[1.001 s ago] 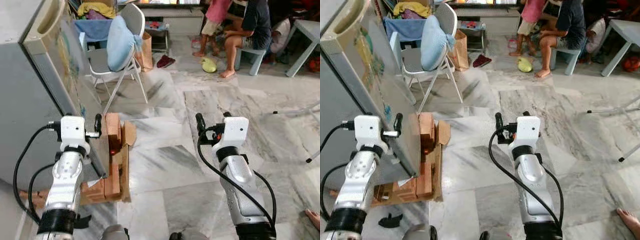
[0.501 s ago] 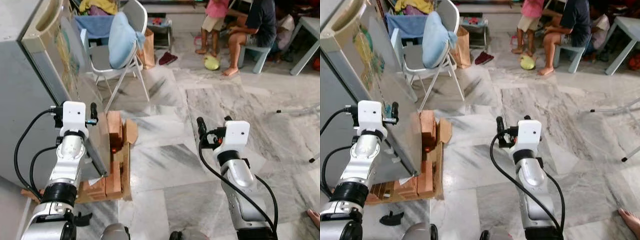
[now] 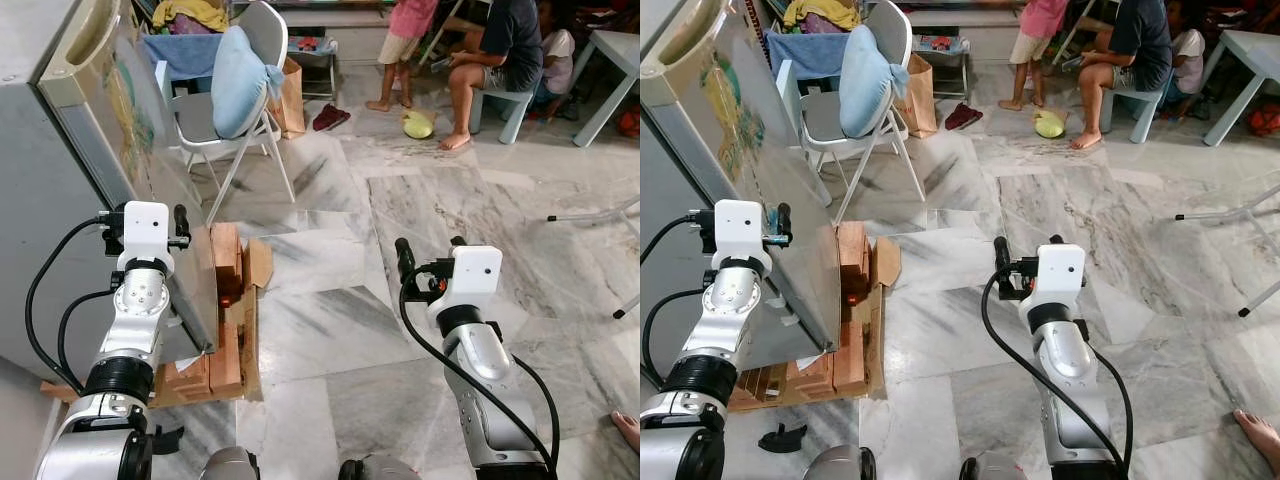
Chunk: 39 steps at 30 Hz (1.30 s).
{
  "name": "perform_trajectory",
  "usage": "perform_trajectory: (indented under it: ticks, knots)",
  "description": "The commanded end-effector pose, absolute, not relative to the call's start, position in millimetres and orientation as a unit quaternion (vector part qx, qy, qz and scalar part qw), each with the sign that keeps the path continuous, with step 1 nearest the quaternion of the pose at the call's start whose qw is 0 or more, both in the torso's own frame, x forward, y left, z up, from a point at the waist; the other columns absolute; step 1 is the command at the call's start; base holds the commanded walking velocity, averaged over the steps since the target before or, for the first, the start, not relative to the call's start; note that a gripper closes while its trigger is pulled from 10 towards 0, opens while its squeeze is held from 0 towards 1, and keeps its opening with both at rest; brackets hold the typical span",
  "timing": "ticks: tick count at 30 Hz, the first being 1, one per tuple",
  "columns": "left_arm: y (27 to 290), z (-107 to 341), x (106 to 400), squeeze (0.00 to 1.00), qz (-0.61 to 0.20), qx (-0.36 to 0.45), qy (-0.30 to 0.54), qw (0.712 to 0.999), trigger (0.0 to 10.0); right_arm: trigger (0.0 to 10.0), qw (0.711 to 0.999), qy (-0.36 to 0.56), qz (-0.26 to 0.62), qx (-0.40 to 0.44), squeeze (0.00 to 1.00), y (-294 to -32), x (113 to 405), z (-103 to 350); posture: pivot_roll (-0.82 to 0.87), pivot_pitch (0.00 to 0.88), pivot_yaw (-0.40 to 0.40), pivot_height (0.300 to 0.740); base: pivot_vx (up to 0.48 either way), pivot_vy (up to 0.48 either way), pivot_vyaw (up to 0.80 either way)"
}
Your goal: Restocking fridge
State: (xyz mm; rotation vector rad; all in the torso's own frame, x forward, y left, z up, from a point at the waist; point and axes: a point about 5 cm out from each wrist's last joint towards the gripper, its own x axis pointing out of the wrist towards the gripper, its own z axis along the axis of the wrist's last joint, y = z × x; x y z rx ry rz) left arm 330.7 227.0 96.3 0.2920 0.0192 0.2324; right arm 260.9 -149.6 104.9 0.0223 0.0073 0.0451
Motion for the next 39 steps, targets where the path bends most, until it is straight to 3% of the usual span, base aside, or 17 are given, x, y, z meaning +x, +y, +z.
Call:
perform_trajectory:
  ticks: [1, 5, 12, 21, 39]
  knots:
    - [239.0, 99.7, 330.0, 0.00, 0.139, 0.150, 0.007, 0.979, 10.0, 10.0, 1.000, -0.005, 0.018, 0.013, 0.00, -150.3, 262.2, 110.7, -0.05, 0.058, -0.024, 0.740, 0.000, 0.000, 0.00]
    - [246.6, 103.0, 332.0, 0.00, 0.161, 0.145, 0.009, 0.976, 10.0, 10.0, 1.000, -0.005, 0.018, 0.014, 0.00, -149.9, 262.6, 110.8, -0.05, 0.058, -0.023, 0.740, 0.000, 0.000, 0.00]
    - [241.6, 97.4, 321.3, 0.00, 0.119, 0.130, 0.005, 0.984, 10.0, 10.0, 1.000, -0.003, 0.017, 0.014, 0.00, -150.9, 262.0, 110.1, -0.05, 0.061, -0.021, 0.740, 0.000, 0.000, 0.00]
    - [249.0, 88.8, 309.0, 0.00, 0.121, 0.132, 0.015, 0.984, 10.0, 10.0, 1.000, -0.001, 0.021, 0.014, 0.00, -149.6, 263.7, 108.5, -0.03, 0.063, -0.026, 0.740, 0.000, 0.000, 0.00]
    - [220.6, 106.6, 337.5, 0.00, 0.062, 0.096, -0.008, 0.993, 10.0, 10.0, 1.000, -0.004, 0.021, 0.013, 0.00, -148.5, 267.5, 109.8, -0.04, 0.054, -0.027, 0.740, 0.000, 0.000, 0.00]
